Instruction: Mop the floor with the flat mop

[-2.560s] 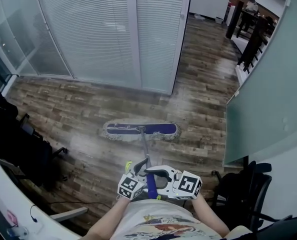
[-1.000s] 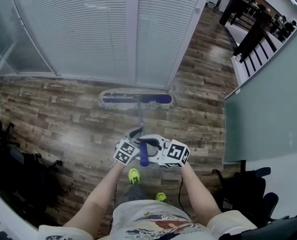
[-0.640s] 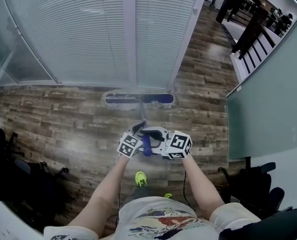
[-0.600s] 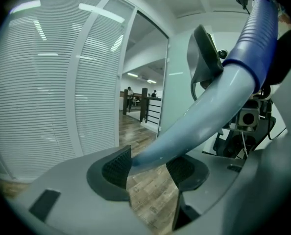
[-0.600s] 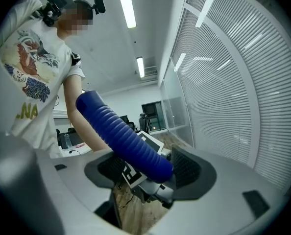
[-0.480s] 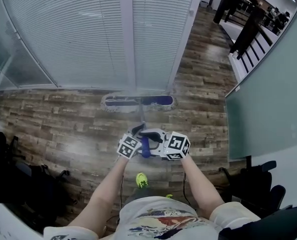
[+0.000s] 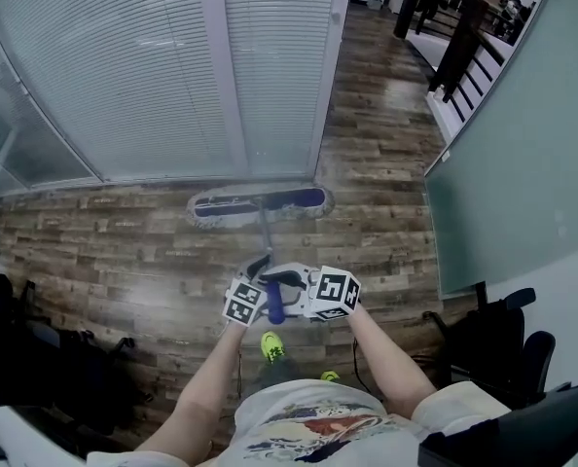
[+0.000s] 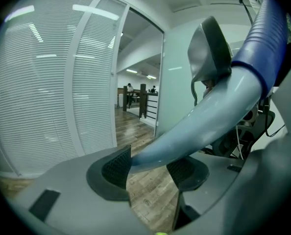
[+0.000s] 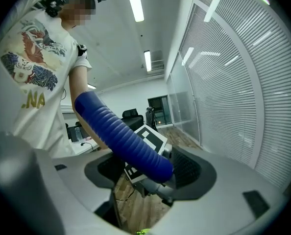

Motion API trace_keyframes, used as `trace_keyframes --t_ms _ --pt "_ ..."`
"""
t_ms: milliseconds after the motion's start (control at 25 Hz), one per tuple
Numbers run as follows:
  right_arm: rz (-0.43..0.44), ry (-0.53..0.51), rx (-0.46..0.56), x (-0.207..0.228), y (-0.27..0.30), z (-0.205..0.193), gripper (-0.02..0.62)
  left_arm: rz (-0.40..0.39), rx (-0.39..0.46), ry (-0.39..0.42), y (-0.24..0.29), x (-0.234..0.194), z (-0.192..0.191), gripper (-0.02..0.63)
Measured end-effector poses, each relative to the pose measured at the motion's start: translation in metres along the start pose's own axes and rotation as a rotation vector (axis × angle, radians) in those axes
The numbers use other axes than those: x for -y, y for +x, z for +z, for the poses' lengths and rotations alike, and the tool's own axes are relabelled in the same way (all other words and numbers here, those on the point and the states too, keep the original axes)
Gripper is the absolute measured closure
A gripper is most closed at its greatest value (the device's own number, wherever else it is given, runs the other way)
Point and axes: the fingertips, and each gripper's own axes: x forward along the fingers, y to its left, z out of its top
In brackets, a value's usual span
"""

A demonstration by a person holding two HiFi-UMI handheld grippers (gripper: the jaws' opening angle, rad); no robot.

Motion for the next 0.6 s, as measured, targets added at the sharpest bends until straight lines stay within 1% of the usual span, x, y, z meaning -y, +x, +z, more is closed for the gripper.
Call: trace_keyframes --t_ms 160,240,440,600 --pt "-0.001 0.001 -0.005 -0.038 -0.029 -0.016 0.333 -0.003 -0.018 0.011 0.0 0.05 -0.006 0.407" --pt "0.009 0.003 0.002 -0.058 -0.042 -0.022 0.333 0.009 -0.019 0.007 -0.003 0.073 -0.009 0.407" --pt "0.023 0.009 0.029 -0.108 -0.092 -0.034 0.333 0.026 0.002 -0.012 -0.001 0.142 -0.004 0.407" --pt "0.027 0.024 0.056 -0.155 -0.14 -0.046 0.333 0.03 0.023 -0.029 0.001 0.209 0.0 0.407"
